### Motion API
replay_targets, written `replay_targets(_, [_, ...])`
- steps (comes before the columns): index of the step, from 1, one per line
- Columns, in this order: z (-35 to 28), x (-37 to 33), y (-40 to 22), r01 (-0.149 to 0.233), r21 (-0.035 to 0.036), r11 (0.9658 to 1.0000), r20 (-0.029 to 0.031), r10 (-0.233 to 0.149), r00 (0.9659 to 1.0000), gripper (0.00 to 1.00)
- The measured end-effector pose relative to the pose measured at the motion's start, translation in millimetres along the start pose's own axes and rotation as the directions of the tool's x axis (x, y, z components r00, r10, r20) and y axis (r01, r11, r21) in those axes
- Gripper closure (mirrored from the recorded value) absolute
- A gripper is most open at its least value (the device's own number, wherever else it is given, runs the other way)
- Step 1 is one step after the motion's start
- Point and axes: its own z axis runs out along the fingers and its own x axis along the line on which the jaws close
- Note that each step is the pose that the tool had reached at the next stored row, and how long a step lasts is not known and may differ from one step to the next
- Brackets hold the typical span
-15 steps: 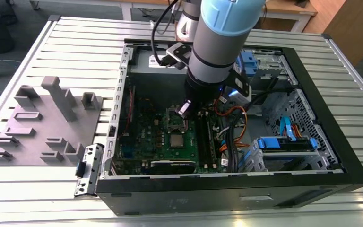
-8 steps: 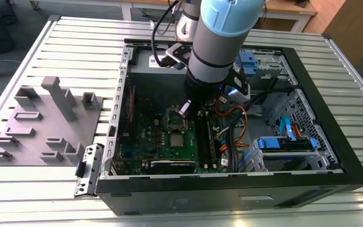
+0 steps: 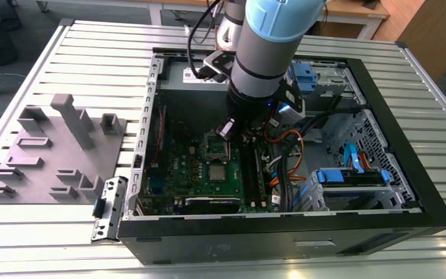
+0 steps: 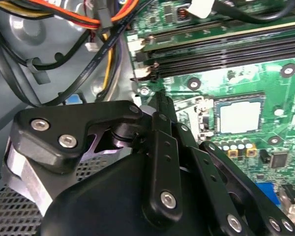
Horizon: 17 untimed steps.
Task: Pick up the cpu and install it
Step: 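Close the cpu cover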
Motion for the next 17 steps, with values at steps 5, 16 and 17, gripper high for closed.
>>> replay_targets(5, [3.1, -1.6, 1.2, 0.004, -0.0007, 1.0, 0.0001, -0.004, 1.0, 0.89])
replay_targets(16, [7.7, -1.7, 2.0, 0.007, -0.0046, 1.0, 0.0042, -0.007, 1.0, 0.89])
replay_targets(17, [7.7, -1.5, 2.3, 0.007, -0.0046, 1.0, 0.0043, -0.007, 1.0, 0.89])
